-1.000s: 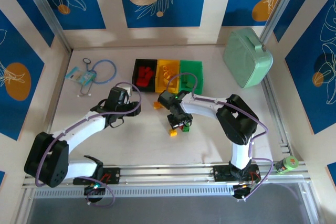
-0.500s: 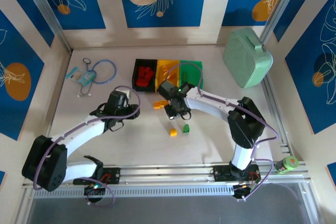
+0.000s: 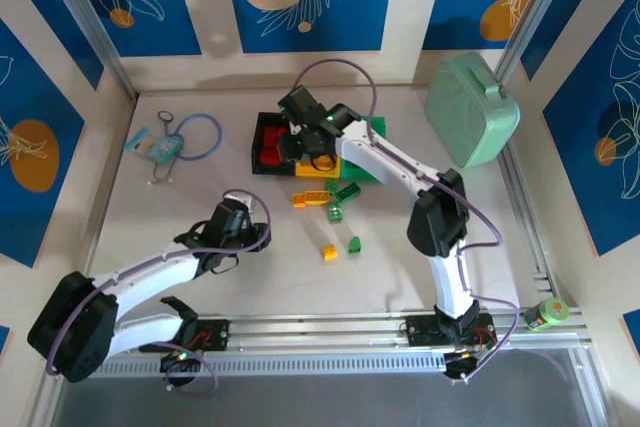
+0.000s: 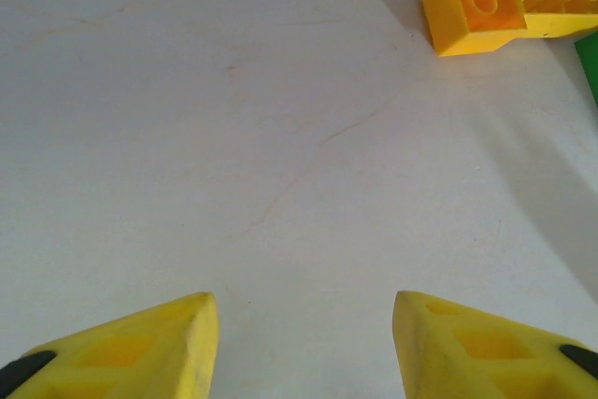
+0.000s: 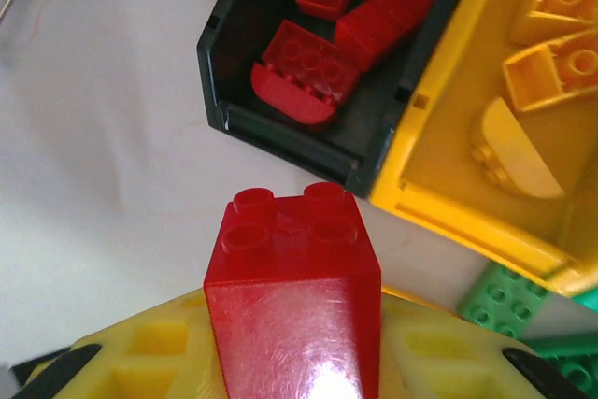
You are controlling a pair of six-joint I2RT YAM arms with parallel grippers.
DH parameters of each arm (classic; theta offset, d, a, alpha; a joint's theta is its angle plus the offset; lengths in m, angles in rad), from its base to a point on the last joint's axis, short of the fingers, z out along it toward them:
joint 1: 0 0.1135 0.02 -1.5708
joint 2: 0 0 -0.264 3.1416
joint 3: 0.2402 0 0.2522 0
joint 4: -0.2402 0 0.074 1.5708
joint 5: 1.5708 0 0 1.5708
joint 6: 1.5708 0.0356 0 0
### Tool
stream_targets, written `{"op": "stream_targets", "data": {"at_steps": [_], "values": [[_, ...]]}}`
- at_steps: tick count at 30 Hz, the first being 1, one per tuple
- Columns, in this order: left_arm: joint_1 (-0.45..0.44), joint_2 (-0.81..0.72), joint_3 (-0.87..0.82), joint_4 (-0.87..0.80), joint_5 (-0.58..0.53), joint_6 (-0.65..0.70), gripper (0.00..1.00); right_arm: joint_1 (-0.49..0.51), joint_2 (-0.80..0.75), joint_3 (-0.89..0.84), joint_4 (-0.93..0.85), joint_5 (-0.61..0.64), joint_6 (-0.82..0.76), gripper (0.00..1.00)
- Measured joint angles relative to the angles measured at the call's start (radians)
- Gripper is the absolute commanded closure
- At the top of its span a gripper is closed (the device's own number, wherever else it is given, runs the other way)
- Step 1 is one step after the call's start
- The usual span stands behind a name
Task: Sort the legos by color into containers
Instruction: Place the lego in the container, then pick up the lego from the middle-left of the table.
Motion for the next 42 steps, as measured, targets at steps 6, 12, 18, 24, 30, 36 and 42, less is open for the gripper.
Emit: {"op": "stream_targets", "data": {"at_steps": [6,12,18,24,30,36,42], "values": [[-0.014,-0.034,-0.026,0.006,-0.001,-0.007,0.48,-0.007,0.172,0.199,-0.038,-0.027,0.000,0.66],[-0.019,-0.073,-0.037,0.002,-0.012,-0.008,0.48,-0.027,0.352,0.461,-0.078,-0.048,0.002,0.64],[-0.021,-0.120,-0.038,-0.021,-0.021,-0.008,0.48,-0.069,0.474,0.632,-0.132,-0.052,0.038,0.17],[-0.025,-0.126,-0.037,-0.024,-0.023,-0.007,0.48,-0.077,0.363,0.452,-0.128,-0.002,0.045,0.15],[-0.047,-0.076,-0.011,-0.023,-0.020,-0.002,0.44,-0.051,0.079,0.100,-0.035,0.032,0.046,0.16],[-0.126,0.005,0.048,-0.008,-0.004,0.020,0.39,-0.077,-0.248,-0.264,0.111,0.034,0.072,0.16],[-0.251,0.100,0.118,0.032,0.004,0.054,0.33,-0.143,-0.444,-0.558,0.214,0.034,0.117,0.16]]}}
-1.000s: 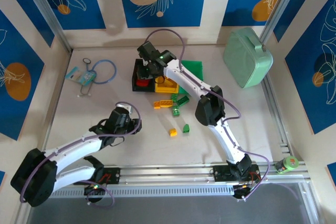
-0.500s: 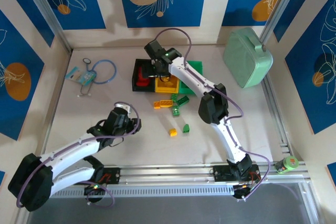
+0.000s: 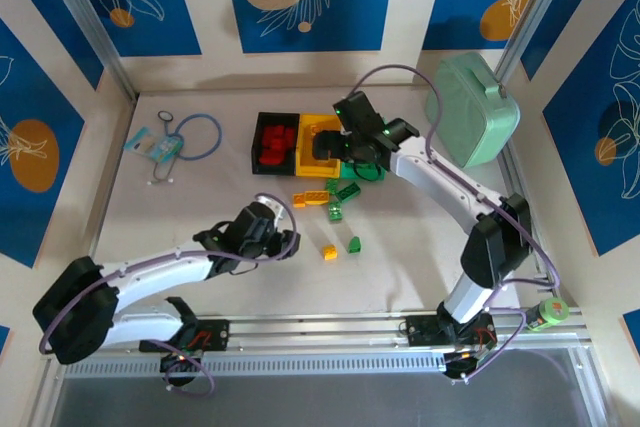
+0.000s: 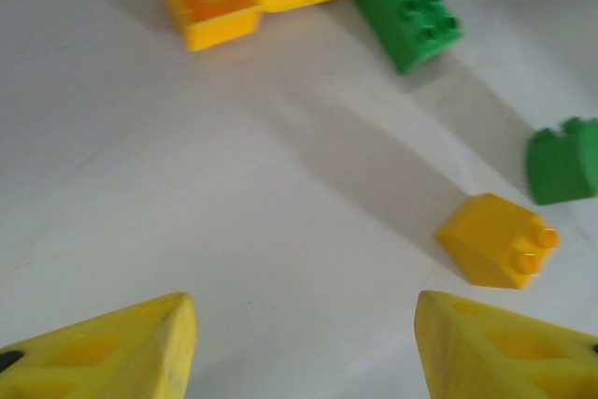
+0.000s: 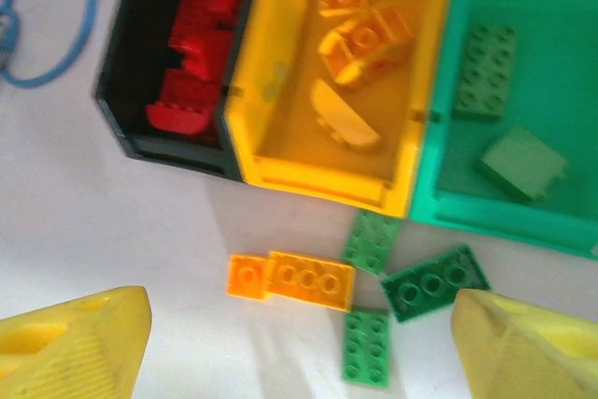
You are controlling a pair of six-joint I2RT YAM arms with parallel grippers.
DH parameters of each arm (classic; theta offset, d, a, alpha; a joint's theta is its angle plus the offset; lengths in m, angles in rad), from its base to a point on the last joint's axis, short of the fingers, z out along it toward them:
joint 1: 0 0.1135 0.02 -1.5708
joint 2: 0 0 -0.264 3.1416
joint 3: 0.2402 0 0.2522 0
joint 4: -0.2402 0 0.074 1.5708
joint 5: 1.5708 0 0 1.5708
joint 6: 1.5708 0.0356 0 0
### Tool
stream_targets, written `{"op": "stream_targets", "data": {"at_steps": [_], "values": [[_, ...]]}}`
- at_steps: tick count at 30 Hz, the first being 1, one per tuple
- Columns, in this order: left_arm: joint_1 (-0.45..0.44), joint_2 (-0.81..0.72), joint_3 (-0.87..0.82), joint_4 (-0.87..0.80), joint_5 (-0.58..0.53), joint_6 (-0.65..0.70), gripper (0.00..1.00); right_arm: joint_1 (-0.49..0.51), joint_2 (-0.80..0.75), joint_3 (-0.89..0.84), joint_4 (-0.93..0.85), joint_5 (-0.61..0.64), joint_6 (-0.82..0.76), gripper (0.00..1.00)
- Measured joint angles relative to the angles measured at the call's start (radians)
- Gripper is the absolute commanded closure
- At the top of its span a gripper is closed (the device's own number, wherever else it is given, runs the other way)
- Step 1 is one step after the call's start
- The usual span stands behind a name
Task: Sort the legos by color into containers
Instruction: Pick up the lego from the middle-left of the table.
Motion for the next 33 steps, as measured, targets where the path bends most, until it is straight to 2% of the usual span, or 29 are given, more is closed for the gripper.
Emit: {"op": "stream_targets", "data": {"at_steps": [1,3,7,13,28,33], "values": [[-0.022,0.024,0.016,0.007,0.004,0.005,0.29,-0.006,-0.019,-0.042,0.011,0.000,0.007,0.16],[-0.055,0.071,0.046,0.011,0.011,0.013,0.27,-0.014,-0.056,-0.123,0.028,-0.001,0.024,0.15],[-0.127,0.188,0.121,0.013,0.023,0.023,0.27,-0.024,-0.134,-0.267,0.060,-0.005,0.056,0.15],[-0.208,0.300,0.183,0.018,0.026,0.019,0.27,-0.049,-0.243,-0.389,0.093,-0.010,0.091,0.15],[-0.238,0.419,0.307,-0.065,0.006,0.019,0.30,-0.078,-0.347,-0.521,0.159,-0.032,0.119,0.16],[-0.238,0.461,0.346,-0.105,-0.002,0.018,0.34,-0.082,-0.358,-0.552,0.177,-0.039,0.127,0.16]]}}
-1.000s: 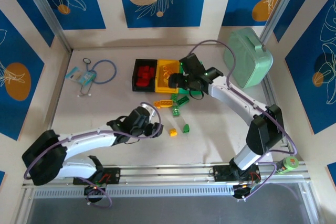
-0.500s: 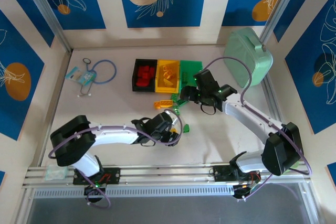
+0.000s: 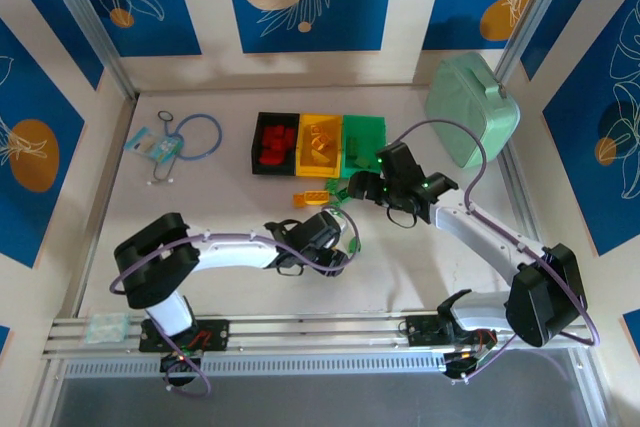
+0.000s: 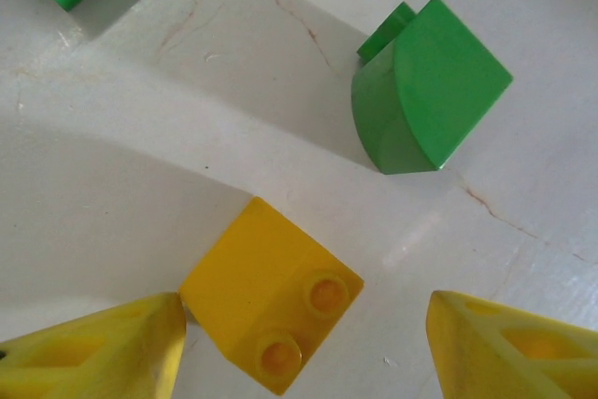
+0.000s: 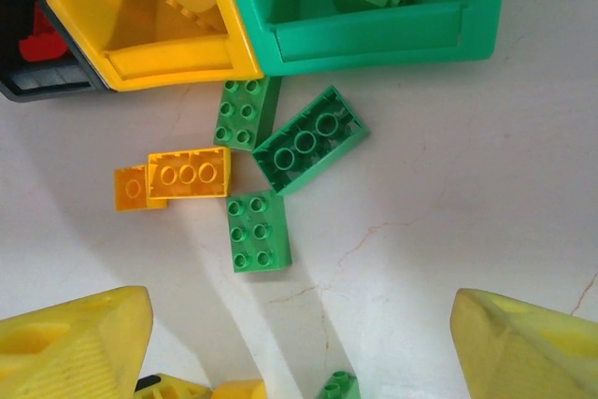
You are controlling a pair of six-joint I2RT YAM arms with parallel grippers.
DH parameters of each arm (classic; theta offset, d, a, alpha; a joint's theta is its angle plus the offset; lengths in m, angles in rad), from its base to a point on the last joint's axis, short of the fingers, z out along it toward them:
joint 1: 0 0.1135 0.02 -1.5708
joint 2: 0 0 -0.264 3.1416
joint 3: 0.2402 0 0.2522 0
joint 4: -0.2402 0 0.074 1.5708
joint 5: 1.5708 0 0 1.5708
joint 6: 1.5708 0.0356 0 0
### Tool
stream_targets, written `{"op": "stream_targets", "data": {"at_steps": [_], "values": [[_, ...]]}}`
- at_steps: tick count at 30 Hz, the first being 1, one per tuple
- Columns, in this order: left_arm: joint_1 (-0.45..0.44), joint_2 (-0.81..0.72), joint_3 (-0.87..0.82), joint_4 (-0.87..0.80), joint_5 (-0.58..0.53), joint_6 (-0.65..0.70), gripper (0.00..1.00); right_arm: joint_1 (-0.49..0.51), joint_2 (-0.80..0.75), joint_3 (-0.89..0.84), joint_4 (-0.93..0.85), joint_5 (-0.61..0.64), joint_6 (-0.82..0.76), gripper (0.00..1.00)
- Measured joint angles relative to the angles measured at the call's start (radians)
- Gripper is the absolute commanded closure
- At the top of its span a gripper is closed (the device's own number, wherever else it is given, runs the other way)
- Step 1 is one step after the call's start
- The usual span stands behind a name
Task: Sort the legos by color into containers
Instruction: Pick up the lego from the middle-left of the table.
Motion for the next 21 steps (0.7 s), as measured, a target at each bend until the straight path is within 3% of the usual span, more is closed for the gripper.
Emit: {"op": "stream_targets", "data": {"at_steps": [8,21], "values": [[0.000,0.054,0.047,-0.046,-0.026,-0.010,0.39,-0.013,-0.027,-0.029,0.010,-0.012,0.004,0.17],[0.000,0.088,0.102,-0.101,-0.056,-0.021,0.56,-0.037,-0.061,-0.065,0.021,-0.015,0.005,0.18]]}}
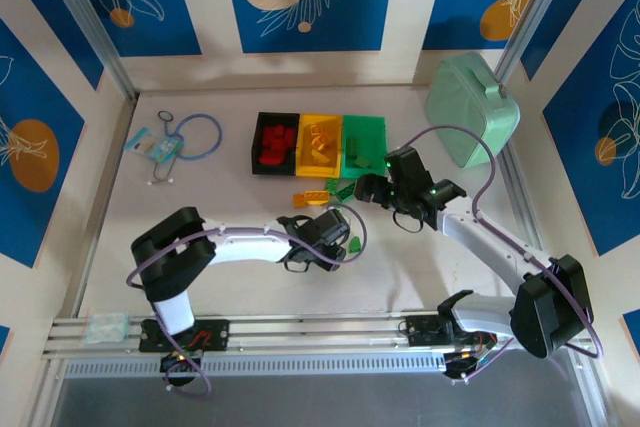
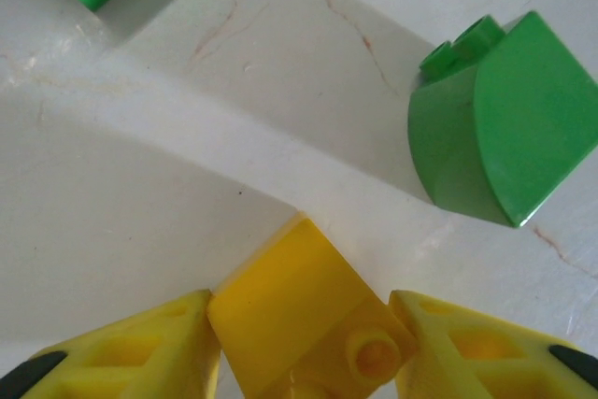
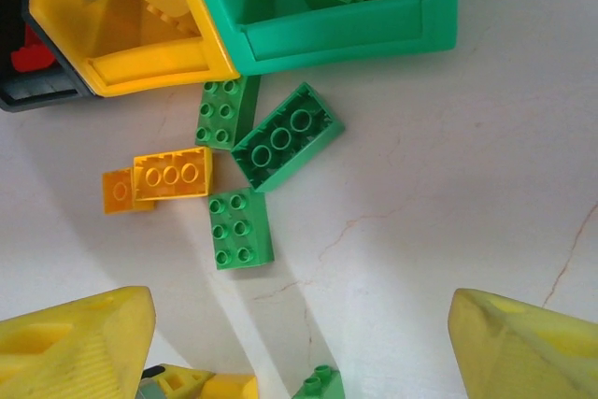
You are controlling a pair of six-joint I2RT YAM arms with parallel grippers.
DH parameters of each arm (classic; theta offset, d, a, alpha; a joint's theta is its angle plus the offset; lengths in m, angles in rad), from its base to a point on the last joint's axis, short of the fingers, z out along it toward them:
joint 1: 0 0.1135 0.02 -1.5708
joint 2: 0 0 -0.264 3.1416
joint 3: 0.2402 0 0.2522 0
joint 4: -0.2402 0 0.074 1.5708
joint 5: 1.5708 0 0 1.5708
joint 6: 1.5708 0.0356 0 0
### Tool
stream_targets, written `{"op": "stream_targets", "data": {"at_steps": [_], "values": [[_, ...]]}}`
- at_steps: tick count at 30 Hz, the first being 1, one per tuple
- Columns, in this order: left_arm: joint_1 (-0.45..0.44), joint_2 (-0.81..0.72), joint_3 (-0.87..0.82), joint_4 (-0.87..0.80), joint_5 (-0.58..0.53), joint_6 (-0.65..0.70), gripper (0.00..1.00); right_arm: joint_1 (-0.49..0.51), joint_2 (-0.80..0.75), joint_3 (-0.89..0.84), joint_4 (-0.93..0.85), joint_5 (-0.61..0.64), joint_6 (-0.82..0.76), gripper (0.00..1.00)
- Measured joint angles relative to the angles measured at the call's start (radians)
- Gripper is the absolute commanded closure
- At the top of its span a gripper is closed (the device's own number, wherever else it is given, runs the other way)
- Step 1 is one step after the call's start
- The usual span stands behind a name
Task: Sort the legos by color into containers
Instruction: Pick up the lego from the middle-left of the table.
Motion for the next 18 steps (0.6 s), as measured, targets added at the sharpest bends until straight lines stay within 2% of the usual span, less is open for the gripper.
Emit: {"op": "stream_targets", "data": {"at_steps": [11,18], "values": [[0.027,0.002,0.010,-0.003,-0.009,0.000,0.60,-0.028,-0.016,-0.031,0.003,-0.008,0.000,0.18],[0.148,-0.039,0.056,-0.021,0.009,0.005,0.61,-0.046,-0.030,-0.064,0.003,-0.014,0.003,0.18]]}}
